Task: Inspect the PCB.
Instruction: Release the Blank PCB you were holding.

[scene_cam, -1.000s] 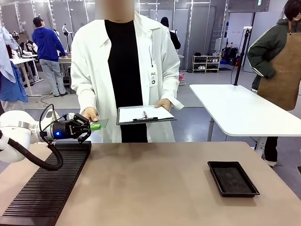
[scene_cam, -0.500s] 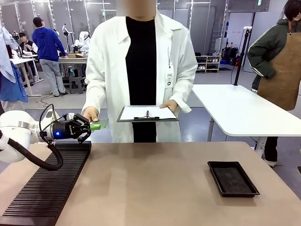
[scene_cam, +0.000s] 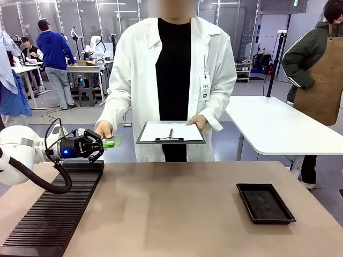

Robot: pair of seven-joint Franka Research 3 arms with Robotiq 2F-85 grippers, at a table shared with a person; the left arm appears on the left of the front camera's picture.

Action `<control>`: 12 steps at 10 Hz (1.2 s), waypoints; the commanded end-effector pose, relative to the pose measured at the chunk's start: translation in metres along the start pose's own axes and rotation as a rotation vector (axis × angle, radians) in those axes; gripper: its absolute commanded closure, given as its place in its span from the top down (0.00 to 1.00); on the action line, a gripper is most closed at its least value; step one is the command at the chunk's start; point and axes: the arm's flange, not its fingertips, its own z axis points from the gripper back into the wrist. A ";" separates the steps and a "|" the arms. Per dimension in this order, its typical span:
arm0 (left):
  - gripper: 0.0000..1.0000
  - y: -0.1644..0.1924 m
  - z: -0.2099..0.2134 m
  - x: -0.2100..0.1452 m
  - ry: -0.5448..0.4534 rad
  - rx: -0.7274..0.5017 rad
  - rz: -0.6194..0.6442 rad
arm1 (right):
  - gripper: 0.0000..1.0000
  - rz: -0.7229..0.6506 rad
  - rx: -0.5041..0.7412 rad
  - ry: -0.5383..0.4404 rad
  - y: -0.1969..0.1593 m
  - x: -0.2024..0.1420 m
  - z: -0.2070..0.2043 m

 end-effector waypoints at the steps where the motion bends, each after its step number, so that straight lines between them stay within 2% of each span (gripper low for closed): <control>1: 0.03 0.000 -0.001 0.000 0.003 -0.001 0.003 | 1.00 0.010 0.010 -0.004 0.000 0.000 0.001; 2: 0.03 0.000 0.000 0.000 0.000 0.000 0.000 | 1.00 0.010 0.010 -0.004 0.000 0.000 0.001; 3: 0.34 -0.001 0.000 -0.002 0.012 0.013 -0.025 | 1.00 0.010 0.010 -0.004 0.000 0.000 0.001; 4: 0.34 0.000 0.000 -0.002 0.012 0.005 -0.033 | 1.00 0.010 0.010 -0.004 0.000 0.000 0.001; 5: 0.71 0.000 0.000 -0.002 0.010 0.003 -0.031 | 1.00 0.010 0.010 -0.004 0.000 0.000 0.001; 6: 0.72 0.000 0.000 -0.002 0.003 0.005 -0.030 | 1.00 0.010 0.010 -0.004 0.000 0.000 0.001; 7: 1.00 0.000 0.000 -0.002 0.002 0.002 -0.028 | 1.00 0.010 0.010 -0.004 0.000 0.000 0.001; 9: 1.00 -0.001 0.000 -0.001 0.008 -0.005 -0.029 | 1.00 0.010 0.010 -0.004 0.000 0.000 0.001; 10: 0.84 -0.001 0.000 -0.001 0.007 -0.007 -0.030 | 1.00 0.010 0.010 -0.004 0.000 0.000 0.001; 12: 1.00 -0.003 -0.002 -0.002 0.009 -0.008 -0.030 | 1.00 0.010 0.010 -0.004 0.000 0.000 0.001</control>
